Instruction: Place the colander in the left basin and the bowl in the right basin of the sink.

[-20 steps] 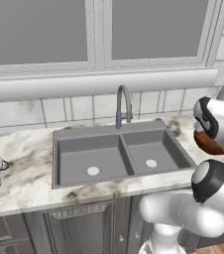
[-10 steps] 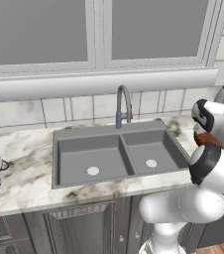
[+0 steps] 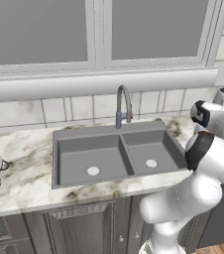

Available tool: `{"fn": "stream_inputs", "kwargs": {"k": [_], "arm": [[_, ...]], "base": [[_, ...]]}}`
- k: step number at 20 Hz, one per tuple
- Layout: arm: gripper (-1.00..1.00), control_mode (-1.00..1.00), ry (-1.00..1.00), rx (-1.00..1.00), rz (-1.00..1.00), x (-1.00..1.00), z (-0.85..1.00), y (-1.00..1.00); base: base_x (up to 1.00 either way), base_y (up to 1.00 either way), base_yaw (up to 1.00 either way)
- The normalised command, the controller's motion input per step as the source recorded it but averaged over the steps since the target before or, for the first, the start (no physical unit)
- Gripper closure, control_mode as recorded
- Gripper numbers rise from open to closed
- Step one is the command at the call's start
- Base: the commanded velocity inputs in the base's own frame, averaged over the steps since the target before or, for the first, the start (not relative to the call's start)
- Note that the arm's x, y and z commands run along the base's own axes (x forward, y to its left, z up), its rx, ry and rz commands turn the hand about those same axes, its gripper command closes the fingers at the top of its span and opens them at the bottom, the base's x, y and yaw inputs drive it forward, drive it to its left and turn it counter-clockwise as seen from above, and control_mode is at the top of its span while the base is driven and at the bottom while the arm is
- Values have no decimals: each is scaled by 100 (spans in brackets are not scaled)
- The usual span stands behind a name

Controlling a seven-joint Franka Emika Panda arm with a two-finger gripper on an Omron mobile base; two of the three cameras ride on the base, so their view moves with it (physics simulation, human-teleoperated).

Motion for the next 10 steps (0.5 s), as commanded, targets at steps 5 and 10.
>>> {"fn": "stream_inputs", "kwargs": {"k": [5, 10], "arm": [[-100, -100, 3, 0, 0, 9, -25, -6], [-100, -100, 6, 0, 0, 0, -27, 0]], "base": [[0, 0, 0], [0, 0, 0]]}}
